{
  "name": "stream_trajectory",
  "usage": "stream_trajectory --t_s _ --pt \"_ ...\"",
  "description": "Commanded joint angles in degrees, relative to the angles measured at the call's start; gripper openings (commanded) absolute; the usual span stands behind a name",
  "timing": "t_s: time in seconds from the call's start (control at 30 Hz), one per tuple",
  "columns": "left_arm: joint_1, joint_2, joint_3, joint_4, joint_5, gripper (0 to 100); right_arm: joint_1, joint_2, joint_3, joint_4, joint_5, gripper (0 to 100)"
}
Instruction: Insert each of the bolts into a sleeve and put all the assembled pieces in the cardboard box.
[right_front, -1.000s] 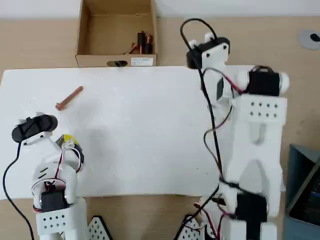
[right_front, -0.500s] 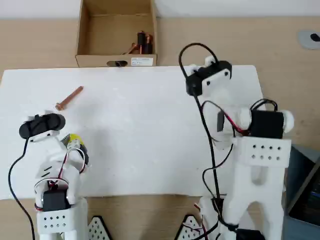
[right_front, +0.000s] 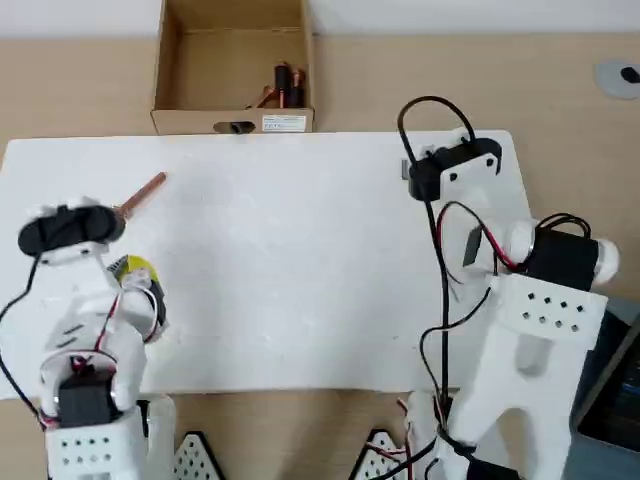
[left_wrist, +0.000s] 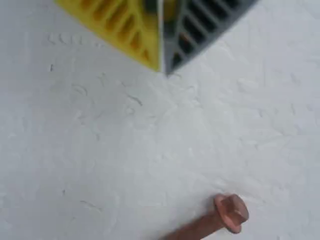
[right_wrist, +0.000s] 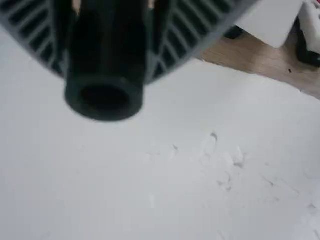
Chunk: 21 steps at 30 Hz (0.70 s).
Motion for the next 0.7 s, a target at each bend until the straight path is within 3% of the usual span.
stream_trajectory --t_s 0.0,0.27,0.67 --pt "0.44 10.95 -11.52 0.18 -0.26 1 0.92 -1.8 -0.04 0.53 0.88 1.1" --pt "-1.67 40.31 -31.21 0.26 -0.62 1 0.92 -1.89 0.57 0.53 0.88 1.1" --pt "-6.77 81.89 -67.78 15.74 -19.6 1 0.92 -1.98 6.73 -1.05 0.79 1.1"
